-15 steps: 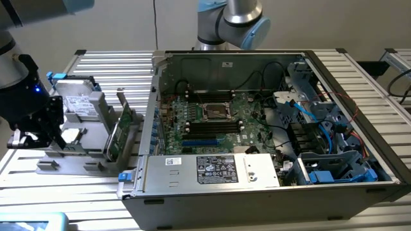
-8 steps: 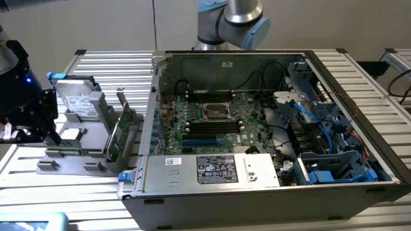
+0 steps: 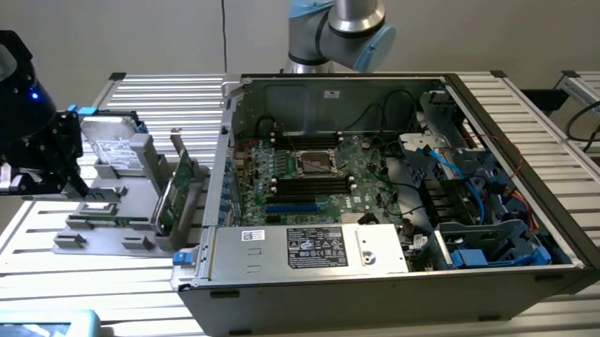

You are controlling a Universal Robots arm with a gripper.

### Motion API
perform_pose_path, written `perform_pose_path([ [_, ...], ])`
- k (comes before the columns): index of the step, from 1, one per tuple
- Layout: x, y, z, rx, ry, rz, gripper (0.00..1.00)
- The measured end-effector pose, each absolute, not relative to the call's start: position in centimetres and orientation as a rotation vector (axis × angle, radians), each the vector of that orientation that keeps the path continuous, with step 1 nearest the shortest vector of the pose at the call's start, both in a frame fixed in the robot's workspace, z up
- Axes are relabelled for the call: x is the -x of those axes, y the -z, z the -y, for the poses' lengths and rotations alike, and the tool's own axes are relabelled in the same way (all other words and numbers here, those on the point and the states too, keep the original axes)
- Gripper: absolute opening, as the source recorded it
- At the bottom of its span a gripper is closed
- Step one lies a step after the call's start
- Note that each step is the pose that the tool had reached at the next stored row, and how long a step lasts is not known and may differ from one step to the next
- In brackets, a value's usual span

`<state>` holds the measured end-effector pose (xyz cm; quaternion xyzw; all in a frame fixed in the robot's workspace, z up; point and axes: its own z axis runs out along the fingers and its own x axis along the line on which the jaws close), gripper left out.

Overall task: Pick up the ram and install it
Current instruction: 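Pick up the ram and move it above insertion slot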

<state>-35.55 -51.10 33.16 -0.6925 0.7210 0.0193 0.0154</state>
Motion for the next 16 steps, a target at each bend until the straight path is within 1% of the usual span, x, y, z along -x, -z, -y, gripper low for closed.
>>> perform_pose_path([
  [6, 34.5, -35.6, 51.5, 2.141, -0.102, -2.218, 0.14],
  [16, 31.1, -38.0, 51.5, 2.146, -0.11, -2.211, 0.14],
])
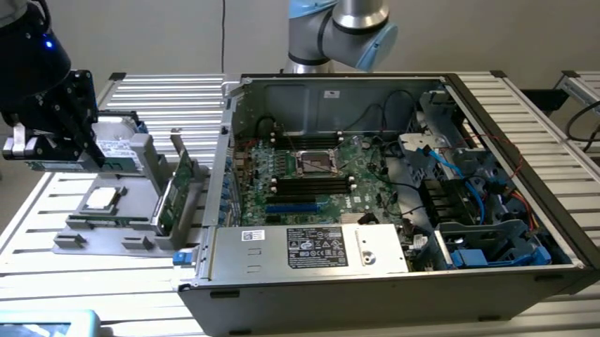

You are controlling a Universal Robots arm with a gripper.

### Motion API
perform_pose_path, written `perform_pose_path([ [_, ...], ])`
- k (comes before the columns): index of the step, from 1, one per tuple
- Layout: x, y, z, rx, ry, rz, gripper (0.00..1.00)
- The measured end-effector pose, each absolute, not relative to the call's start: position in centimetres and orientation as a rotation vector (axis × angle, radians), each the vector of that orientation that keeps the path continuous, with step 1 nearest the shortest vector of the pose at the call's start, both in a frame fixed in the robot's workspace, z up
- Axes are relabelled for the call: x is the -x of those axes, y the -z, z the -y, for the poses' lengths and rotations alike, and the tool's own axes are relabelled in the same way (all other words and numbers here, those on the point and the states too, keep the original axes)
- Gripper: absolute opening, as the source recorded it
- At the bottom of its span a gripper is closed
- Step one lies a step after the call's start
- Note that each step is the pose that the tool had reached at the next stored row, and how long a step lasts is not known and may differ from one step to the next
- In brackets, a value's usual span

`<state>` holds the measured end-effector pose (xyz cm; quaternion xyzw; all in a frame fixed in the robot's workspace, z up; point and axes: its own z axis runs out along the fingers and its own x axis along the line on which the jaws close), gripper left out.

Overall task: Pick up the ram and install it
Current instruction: 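Pick up the ram and move it above insertion slot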

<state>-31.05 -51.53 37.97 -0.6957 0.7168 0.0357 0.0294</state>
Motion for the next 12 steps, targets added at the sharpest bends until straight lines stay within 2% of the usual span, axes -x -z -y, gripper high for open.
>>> perform_pose_path([
  [12, 26.4, -39.4, 51.5, 2.146, -0.111, -2.21, 0.14],
])
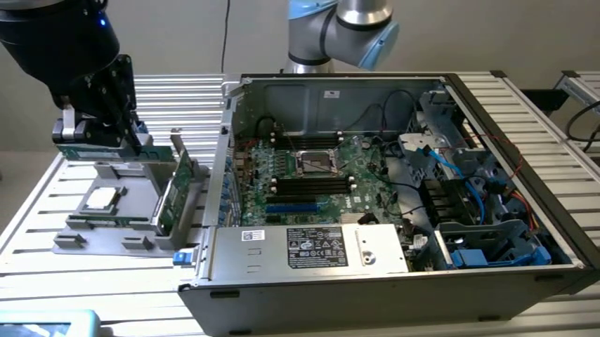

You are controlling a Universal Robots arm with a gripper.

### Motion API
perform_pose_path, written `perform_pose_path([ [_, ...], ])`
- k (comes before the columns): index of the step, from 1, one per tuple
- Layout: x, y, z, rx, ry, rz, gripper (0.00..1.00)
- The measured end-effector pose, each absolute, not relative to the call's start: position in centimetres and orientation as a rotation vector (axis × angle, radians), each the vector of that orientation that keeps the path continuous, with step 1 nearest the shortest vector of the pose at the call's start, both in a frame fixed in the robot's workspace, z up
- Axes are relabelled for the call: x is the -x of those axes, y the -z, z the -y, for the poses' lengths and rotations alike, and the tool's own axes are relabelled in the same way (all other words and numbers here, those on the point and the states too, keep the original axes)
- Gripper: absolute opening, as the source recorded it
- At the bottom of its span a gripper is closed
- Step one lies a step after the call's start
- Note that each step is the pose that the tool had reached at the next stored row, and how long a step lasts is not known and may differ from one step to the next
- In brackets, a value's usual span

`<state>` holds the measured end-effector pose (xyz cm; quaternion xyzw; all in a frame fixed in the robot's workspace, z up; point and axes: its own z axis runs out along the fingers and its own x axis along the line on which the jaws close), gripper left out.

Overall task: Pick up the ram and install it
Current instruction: 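Pick up the ram and move it above insertion slot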

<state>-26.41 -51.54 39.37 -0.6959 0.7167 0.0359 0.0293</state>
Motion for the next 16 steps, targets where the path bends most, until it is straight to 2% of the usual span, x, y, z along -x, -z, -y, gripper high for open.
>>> perform_pose_path([
  [16, 20.7, -39.4, 51.5, 2.147, -0.111, -2.209, 0.14],
])
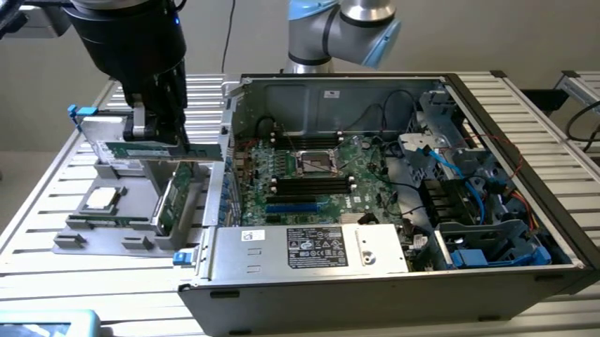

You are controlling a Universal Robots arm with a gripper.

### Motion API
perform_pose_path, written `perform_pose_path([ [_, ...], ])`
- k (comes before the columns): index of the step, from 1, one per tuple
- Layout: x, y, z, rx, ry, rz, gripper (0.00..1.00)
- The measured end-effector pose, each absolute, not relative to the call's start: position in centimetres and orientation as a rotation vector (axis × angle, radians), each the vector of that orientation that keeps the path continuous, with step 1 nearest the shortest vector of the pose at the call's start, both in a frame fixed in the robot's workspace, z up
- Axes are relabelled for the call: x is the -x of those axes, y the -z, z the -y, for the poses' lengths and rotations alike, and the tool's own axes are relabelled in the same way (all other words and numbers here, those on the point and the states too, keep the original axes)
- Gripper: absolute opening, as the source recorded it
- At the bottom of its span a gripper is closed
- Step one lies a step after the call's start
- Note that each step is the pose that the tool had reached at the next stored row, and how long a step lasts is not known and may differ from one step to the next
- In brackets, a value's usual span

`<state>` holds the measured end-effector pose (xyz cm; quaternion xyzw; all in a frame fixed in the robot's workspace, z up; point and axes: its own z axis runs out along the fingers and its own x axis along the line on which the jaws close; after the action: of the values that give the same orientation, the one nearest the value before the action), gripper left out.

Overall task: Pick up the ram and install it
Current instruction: 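Pick up the ram and move it above insertion slot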

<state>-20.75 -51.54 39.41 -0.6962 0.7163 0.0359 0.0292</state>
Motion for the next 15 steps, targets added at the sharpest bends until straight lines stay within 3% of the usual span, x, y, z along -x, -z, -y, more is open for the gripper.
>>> perform_pose_path([
  [15, 15.9, -39.4, 51.5, 2.137, -0.084, -2.196, 0.14],
])
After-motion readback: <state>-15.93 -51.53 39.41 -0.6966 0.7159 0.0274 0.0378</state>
